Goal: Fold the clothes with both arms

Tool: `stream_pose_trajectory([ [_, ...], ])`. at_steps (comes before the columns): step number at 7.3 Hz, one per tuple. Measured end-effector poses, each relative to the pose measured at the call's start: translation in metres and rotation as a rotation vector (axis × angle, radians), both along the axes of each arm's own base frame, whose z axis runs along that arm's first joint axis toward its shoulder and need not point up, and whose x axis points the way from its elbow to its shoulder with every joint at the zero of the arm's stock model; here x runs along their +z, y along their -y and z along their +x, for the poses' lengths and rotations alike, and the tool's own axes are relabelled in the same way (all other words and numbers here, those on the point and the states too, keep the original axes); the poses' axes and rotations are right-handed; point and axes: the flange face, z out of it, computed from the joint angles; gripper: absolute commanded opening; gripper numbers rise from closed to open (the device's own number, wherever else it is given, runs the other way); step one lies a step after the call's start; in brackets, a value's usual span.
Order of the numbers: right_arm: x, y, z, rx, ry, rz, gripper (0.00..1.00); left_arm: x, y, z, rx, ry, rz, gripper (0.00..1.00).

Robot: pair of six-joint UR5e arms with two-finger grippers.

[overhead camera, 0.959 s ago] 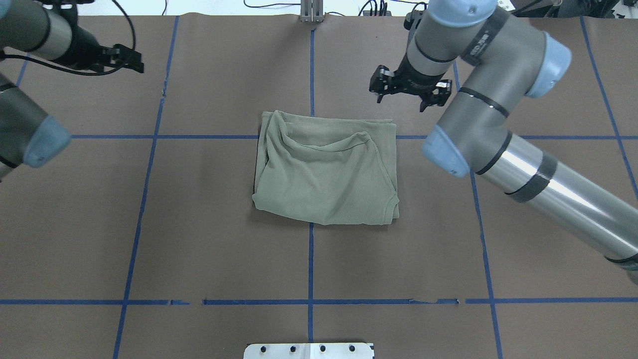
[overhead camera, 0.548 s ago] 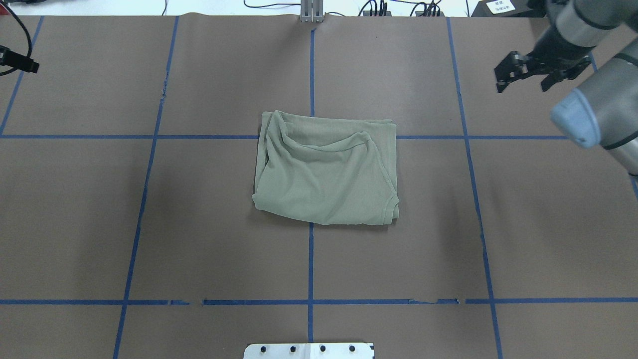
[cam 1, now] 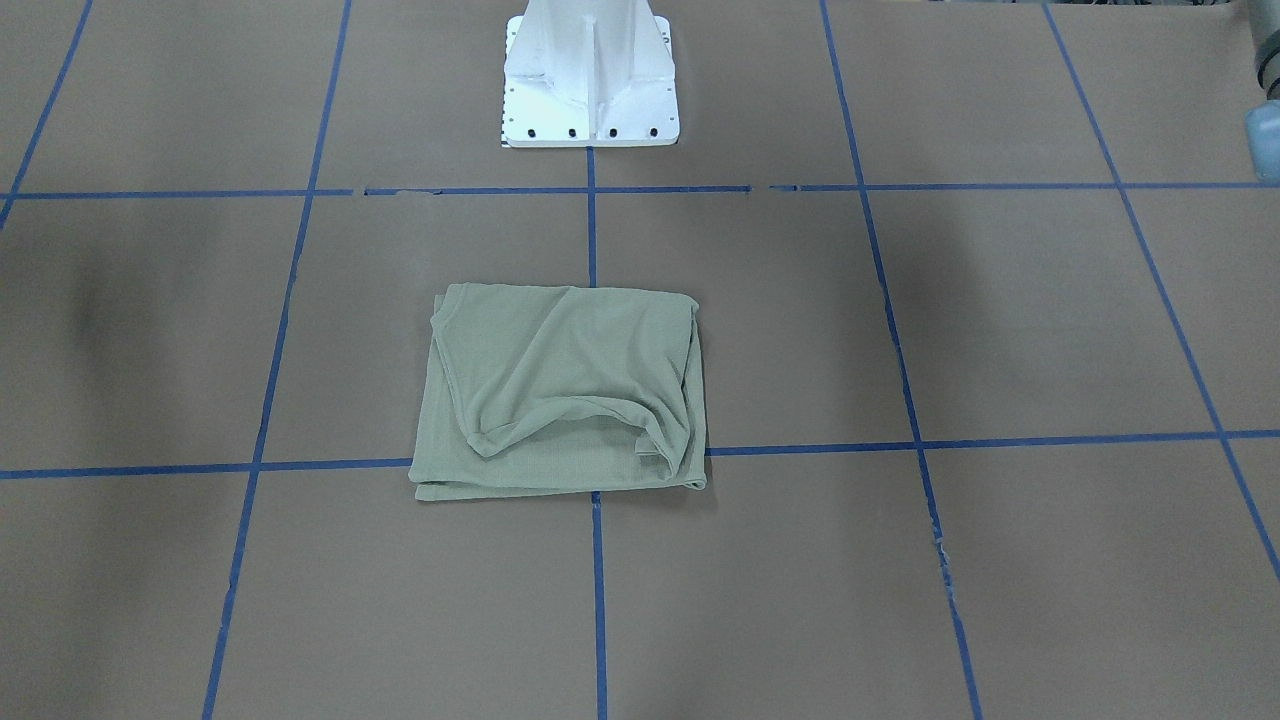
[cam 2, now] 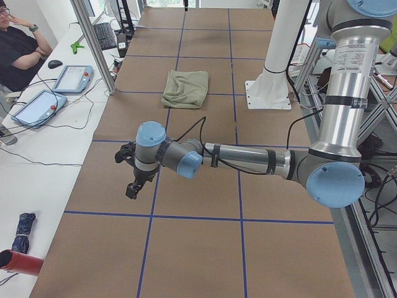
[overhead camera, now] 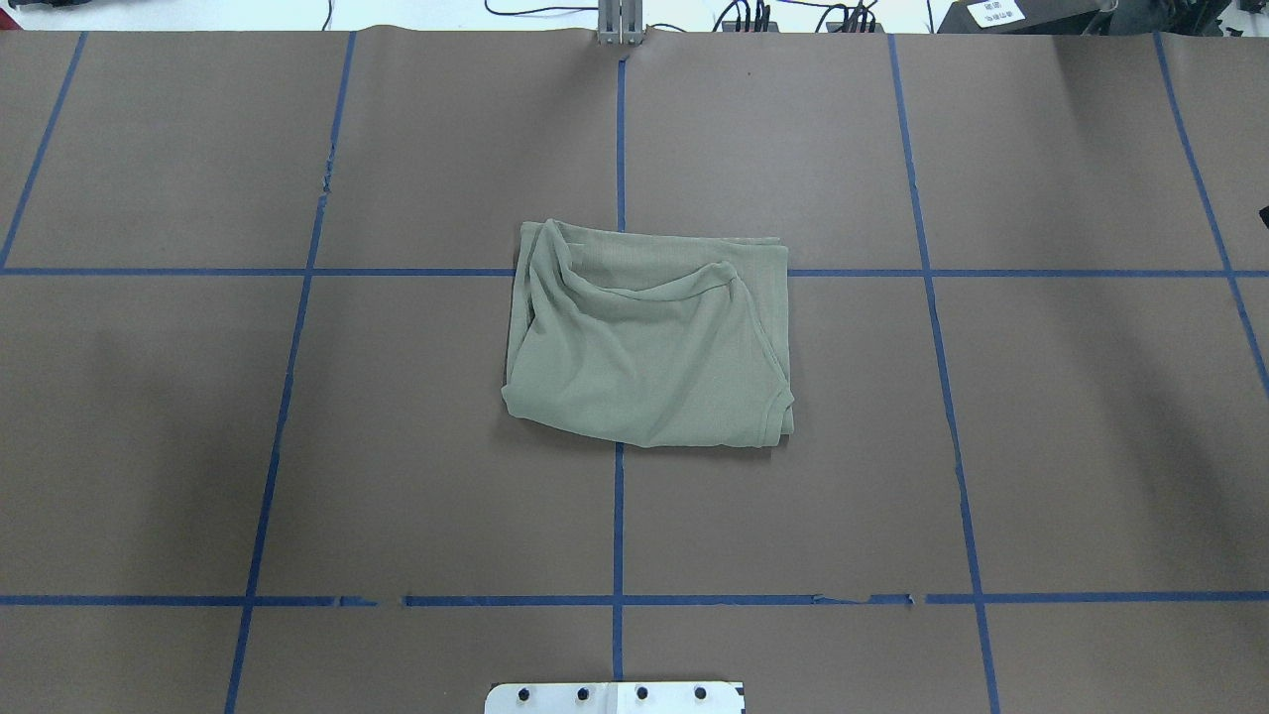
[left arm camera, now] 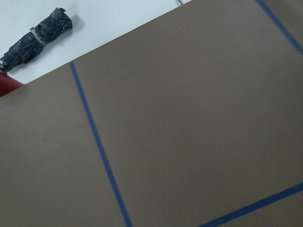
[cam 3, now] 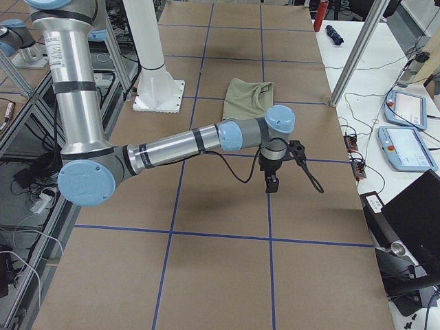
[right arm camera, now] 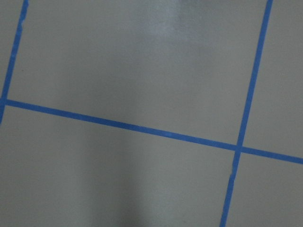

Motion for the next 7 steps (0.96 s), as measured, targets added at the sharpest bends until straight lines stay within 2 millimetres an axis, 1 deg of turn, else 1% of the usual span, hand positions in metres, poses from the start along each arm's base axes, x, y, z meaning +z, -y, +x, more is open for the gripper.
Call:
stream_pose_trajectory([
  [1, 0.011, -0.009, 0.007, 0.001, 0.015, -0.013, 1.00, 0.007, -0.007, -0.004, -0.001, -0.018, 0.001, 1.00],
  [2, 0.014, -0.014, 0.009, -0.002, 0.024, -0.014, 1.00, 0.006, -0.007, -0.007, -0.013, -0.031, 0.033, 1.00],
  [3, 0.017, -0.018, 0.010, -0.005, 0.029, -0.016, 1.00, 0.015, -0.015, -0.012, -0.025, -0.038, 0.071, 1.00],
  [4, 0.021, -0.021, 0.011, -0.005, 0.030, -0.025, 1.00, 0.035, -0.032, -0.021, -0.044, -0.037, 0.073, 1.00],
  [5, 0.028, -0.026, 0.011, -0.005, 0.029, -0.039, 1.00, 0.054, -0.047, -0.034, -0.077, -0.037, 0.032, 1.00],
  [6, 0.035, -0.029, 0.012, -0.002, 0.027, -0.053, 1.00, 0.065, -0.055, -0.046, -0.115, -0.038, -0.051, 1.00],
  [7, 0.039, -0.030, 0.013, 0.002, 0.024, -0.063, 1.00, 0.064, -0.057, -0.051, -0.136, -0.035, -0.147, 1.00],
])
